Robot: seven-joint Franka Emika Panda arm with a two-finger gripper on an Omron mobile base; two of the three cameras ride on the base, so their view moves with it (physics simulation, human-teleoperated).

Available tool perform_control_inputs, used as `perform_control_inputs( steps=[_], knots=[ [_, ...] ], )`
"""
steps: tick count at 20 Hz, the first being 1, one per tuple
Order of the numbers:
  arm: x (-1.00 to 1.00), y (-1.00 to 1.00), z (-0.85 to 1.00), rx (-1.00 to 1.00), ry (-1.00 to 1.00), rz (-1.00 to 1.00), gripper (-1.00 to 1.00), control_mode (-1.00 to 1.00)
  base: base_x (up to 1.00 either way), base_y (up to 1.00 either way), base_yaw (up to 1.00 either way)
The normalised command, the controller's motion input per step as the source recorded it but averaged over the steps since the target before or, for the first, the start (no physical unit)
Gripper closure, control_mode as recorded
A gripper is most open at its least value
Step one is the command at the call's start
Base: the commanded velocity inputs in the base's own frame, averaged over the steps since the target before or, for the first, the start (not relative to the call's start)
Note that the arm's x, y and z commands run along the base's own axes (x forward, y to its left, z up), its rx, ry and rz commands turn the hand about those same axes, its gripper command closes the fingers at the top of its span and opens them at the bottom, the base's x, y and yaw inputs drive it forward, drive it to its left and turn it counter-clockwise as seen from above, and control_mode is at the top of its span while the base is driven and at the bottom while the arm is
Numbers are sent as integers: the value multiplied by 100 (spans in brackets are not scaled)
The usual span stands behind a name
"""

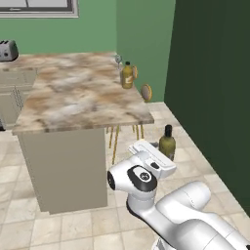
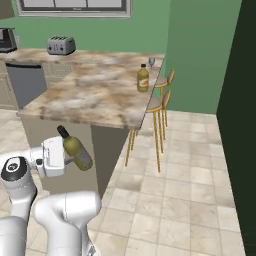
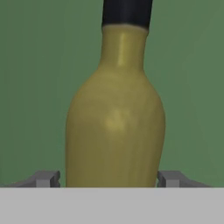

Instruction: There is a wine glass and glass cup on the dining counter. Place the wine bottle next to the wine glass and the juice bottle next to the glass cup.

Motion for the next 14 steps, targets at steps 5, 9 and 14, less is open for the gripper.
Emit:
perform_control_inputs(
  steps=[5,9,14],
  knots=[
    [0,0,0,0,0,0,100,100,30,-65,0],
    [0,0,0,0,0,0,100,100,34,-63,0],
    [0,0,0,0,0,0,100,100,44,-58,0]
  ],
)
